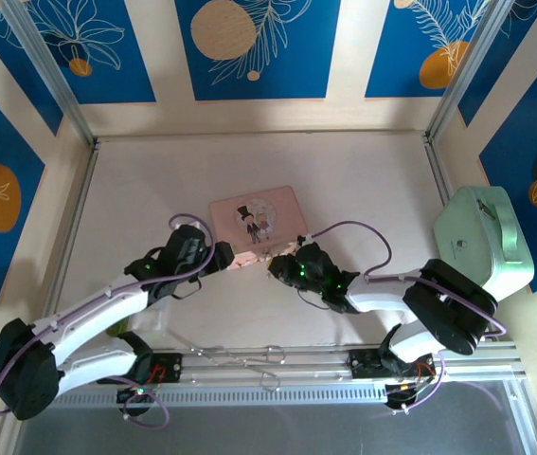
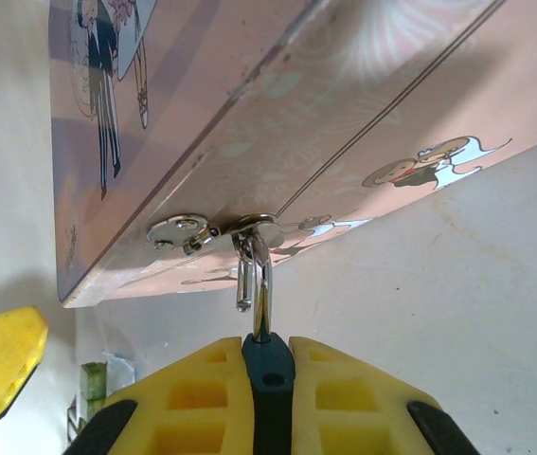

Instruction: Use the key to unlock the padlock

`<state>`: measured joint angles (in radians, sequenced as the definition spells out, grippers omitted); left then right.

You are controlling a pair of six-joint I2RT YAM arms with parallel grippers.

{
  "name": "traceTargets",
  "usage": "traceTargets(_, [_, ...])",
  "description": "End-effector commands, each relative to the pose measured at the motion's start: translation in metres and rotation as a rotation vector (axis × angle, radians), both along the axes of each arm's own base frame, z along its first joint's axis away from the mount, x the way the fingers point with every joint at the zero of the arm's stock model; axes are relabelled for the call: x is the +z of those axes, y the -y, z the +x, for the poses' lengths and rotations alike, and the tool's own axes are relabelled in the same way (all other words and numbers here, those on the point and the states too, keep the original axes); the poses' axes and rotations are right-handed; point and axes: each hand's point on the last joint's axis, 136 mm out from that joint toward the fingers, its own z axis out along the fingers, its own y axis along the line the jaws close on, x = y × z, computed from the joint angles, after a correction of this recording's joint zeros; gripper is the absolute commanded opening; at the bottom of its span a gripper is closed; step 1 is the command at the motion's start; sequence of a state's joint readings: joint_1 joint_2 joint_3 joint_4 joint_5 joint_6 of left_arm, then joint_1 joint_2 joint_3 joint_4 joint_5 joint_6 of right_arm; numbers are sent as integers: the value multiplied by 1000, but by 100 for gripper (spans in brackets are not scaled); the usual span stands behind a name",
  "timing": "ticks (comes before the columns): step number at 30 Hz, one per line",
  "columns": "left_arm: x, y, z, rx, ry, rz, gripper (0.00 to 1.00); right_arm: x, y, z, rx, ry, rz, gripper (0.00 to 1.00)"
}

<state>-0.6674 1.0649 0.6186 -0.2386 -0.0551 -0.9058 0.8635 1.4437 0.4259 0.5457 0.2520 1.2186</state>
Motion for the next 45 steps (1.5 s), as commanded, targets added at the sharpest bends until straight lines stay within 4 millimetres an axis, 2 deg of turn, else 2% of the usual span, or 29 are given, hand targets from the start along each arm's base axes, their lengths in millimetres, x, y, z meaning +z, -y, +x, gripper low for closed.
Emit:
traceTargets(1, [9,5,6,-19,15,-11,65,4,8,6,-45,62,-33,0])
traceTargets(8, [-4,7,13,10,-15,-20,64,1,15,8,-90,47,-32,0])
traceTargets(12, [-7,15,16,-11,-25,-33,62,3,11,10,-72,44,23,0])
traceTargets(18, [-11,17,22,-5,-38,-34,60,5,8,14,-95,57,74,0])
traceTargets(24, [-18,16,23,25,-59,-66,58,1,8,16,-123,50,93,0])
traceTargets(29, [-26,15,25,65,-89,-111,52,-3,14,16,-169,41,87,0])
traceTargets(37, [-47,8,18,106,-155,-94,46,-12,21,19,-237,9,91,0])
traceTargets(45, [-48,1,14,123,-173,-83,45,-19,25,19,-286,10,131,0])
